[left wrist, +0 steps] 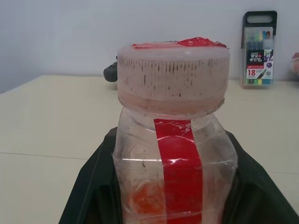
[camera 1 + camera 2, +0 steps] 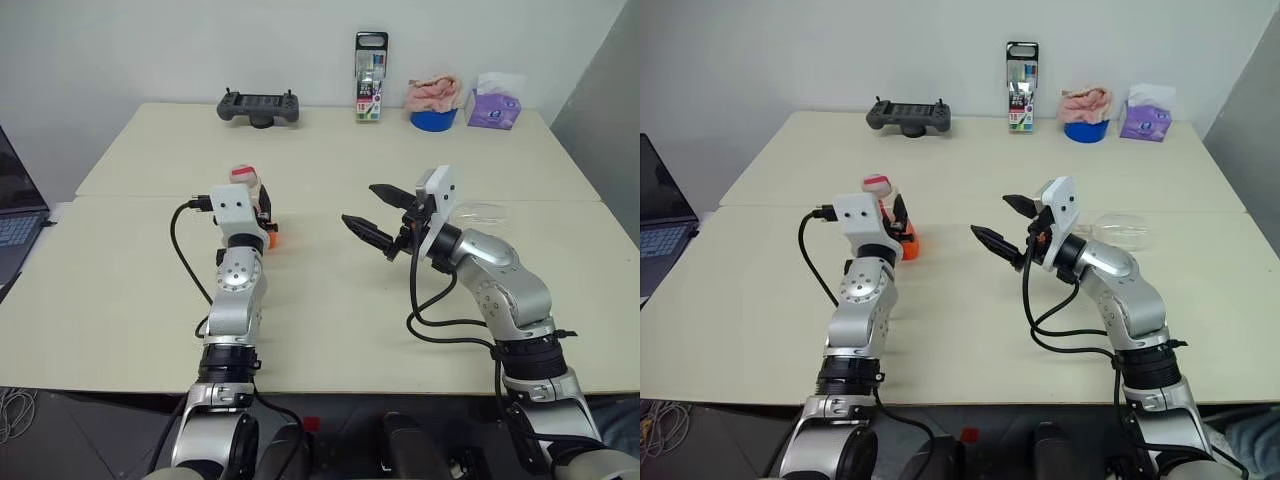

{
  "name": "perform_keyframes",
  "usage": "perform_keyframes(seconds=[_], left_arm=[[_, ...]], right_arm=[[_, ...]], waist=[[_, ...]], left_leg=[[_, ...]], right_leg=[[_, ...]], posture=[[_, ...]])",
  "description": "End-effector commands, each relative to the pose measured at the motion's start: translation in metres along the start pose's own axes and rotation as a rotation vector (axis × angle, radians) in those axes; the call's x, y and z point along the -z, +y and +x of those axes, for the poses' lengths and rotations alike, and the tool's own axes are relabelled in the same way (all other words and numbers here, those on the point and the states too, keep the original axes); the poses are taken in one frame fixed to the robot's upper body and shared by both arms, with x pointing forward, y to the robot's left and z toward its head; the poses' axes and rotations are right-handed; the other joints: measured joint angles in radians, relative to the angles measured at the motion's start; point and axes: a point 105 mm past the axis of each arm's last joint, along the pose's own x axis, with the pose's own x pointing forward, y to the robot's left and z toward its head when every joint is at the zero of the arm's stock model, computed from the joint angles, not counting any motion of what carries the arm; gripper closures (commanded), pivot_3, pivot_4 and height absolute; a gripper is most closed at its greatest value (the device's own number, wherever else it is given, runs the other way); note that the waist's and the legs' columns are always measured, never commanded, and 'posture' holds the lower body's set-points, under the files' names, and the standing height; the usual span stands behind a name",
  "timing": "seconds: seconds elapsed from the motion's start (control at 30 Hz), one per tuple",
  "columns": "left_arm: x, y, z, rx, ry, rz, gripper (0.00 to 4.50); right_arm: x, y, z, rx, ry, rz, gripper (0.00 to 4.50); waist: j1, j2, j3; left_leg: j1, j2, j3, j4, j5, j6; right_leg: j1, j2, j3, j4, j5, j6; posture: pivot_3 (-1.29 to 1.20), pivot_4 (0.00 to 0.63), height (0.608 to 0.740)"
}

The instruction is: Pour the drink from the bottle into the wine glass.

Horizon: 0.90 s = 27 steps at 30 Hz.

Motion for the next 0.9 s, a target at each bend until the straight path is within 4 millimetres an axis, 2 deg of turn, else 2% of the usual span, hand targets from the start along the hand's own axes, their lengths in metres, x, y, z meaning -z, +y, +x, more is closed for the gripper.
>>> perform_keyframes(seconds=[0.03, 0.1, 0.13, 0.27, 0.4, 0.57, 0.9], left_arm=[[-0.033, 0.0, 0.005, 0.089, -0.109, -0.022, 2.59], [-0.038, -0.011, 0.002, 0.206, -0.113, -0.049, 2.59], [-0.043, -0.023, -0.005, 0.32, -0.119, -0.056, 2.59], [-0.052, -0.069, -0.054, 0.761, -0.098, -0.085, 2.6], [-0.048, -0.098, -0.097, 1.01, -0.046, -0.077, 2.6], [-0.049, -0.115, -0.112, 1.073, -0.051, -0.06, 2.6], [-0.046, -0.125, -0.113, 1.086, -0.063, -0.036, 2.6]], right_arm=[[-0.025, 0.003, -0.005, -0.011, -0.027, -0.062, 0.0], [-0.028, 0.004, -0.007, -0.016, -0.003, -0.08, 0.0], [-0.034, 0.005, -0.009, -0.02, -0.002, -0.076, 0.0], [-0.059, 0.019, -0.015, -0.101, -0.029, -0.048, 0.0], [-0.066, 0.025, -0.016, -0.119, -0.021, -0.038, 0.0], [-0.054, 0.033, -0.02, -0.147, 0.071, -0.02, 0.0], [-0.037, 0.028, -0.021, -0.091, 0.152, -0.039, 0.0]], waist=[[0.0, 0.0, 0.0], [0.001, 0.0, 0.0], [0.001, 0.0, 0.0], [0.001, 0.0, 0.0], [0.0, 0.0, 0.0], [0.0, 0.0, 0.0], [0.001, 0.0, 0.0]], left_leg=[[0.0, 0.0, 0.0, 0.0, 0.0, 0.0], [-0.001, 0.0, -0.001, 0.0, 0.0, 0.0], [-0.001, 0.0, -0.001, 0.0, 0.0, 0.0], [-0.002, -0.001, -0.001, 0.0, 0.0, 0.0], [-0.002, 0.0, -0.001, -0.001, 0.0, 0.0], [-0.001, 0.001, 0.0, 0.0, 0.0, 0.0], [-0.001, 0.0, 0.0, 0.0, 0.0, 0.0]], right_leg=[[0.0, 0.0, 0.0, 0.0, 0.0, 0.0], [0.0, 0.0, 0.0, 0.0, 0.0, 0.0], [0.0, 0.0, -0.001, -0.001, 0.0, 0.0], [0.0, -0.001, 0.0, -0.001, 0.0, 0.0], [0.0, -0.002, 0.0, -0.002, 0.0, 0.0], [0.0, 0.0, 0.0, -0.001, -0.001, 0.001], [0.0, 0.0, 0.0, -0.001, -0.001, 0.001]], posture=[[0.0, 0.15, 0.74], [0.0, 0.15, 0.74], [0.0, 0.15, 0.74], [0.0, 0.15, 0.74], [0.0, 0.15, 0.74], [0.0, 0.15, 0.74], [0.0, 0.15, 0.74]])
